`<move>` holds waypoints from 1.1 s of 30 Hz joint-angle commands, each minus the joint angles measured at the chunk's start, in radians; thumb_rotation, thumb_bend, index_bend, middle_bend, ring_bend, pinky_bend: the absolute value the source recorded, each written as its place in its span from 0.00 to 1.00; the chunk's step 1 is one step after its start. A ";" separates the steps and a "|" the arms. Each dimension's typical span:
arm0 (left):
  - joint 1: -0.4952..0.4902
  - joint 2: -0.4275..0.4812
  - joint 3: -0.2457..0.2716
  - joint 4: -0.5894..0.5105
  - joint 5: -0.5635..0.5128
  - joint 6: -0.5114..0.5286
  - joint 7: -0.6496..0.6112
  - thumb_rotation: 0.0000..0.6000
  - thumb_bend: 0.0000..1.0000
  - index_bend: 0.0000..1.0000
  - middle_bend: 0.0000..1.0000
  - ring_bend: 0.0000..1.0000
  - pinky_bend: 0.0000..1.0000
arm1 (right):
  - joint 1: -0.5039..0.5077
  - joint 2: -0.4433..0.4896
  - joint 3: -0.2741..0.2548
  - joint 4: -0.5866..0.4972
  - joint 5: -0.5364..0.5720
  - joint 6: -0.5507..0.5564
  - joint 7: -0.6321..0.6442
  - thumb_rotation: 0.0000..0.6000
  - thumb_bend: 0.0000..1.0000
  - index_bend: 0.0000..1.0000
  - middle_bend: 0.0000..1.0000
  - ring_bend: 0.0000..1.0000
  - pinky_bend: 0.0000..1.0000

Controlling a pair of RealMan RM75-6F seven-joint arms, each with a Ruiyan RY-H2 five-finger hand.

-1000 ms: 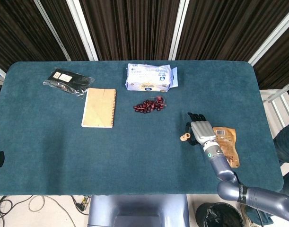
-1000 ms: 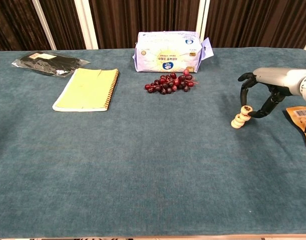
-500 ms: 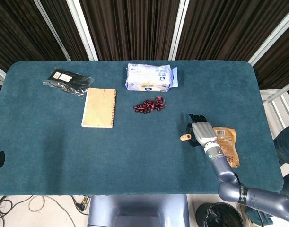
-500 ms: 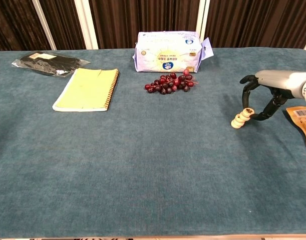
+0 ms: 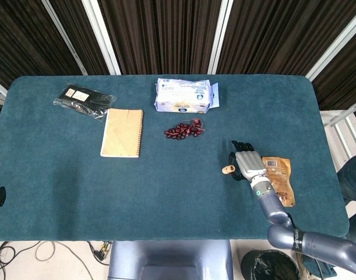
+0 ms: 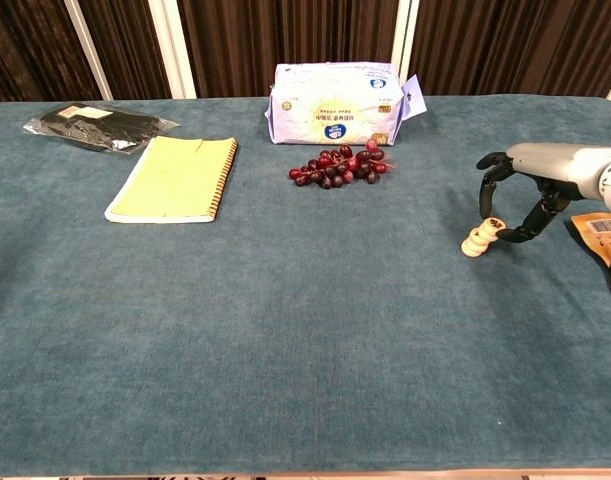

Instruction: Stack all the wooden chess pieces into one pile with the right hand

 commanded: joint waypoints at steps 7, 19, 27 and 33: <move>0.000 0.000 0.000 0.000 0.000 -0.001 0.000 1.00 0.49 0.14 0.00 0.00 0.00 | 0.004 -0.004 0.001 -0.002 0.000 0.005 -0.003 1.00 0.41 0.45 0.00 0.00 0.00; 0.000 0.000 -0.001 0.000 -0.001 -0.001 -0.002 1.00 0.49 0.14 0.00 0.00 0.00 | -0.010 0.041 0.008 -0.087 -0.034 0.056 -0.001 1.00 0.41 0.44 0.00 0.00 0.00; 0.001 0.000 0.000 -0.001 0.002 0.002 -0.002 1.00 0.49 0.14 0.00 0.00 0.00 | -0.105 0.140 0.009 -0.298 -0.186 0.232 0.066 1.00 0.41 0.34 0.00 0.00 0.00; 0.002 -0.001 0.001 -0.006 0.006 0.007 0.000 1.00 0.49 0.14 0.00 0.00 0.00 | -0.275 0.171 -0.090 -0.367 -0.462 0.513 0.102 1.00 0.41 0.30 0.00 0.00 0.00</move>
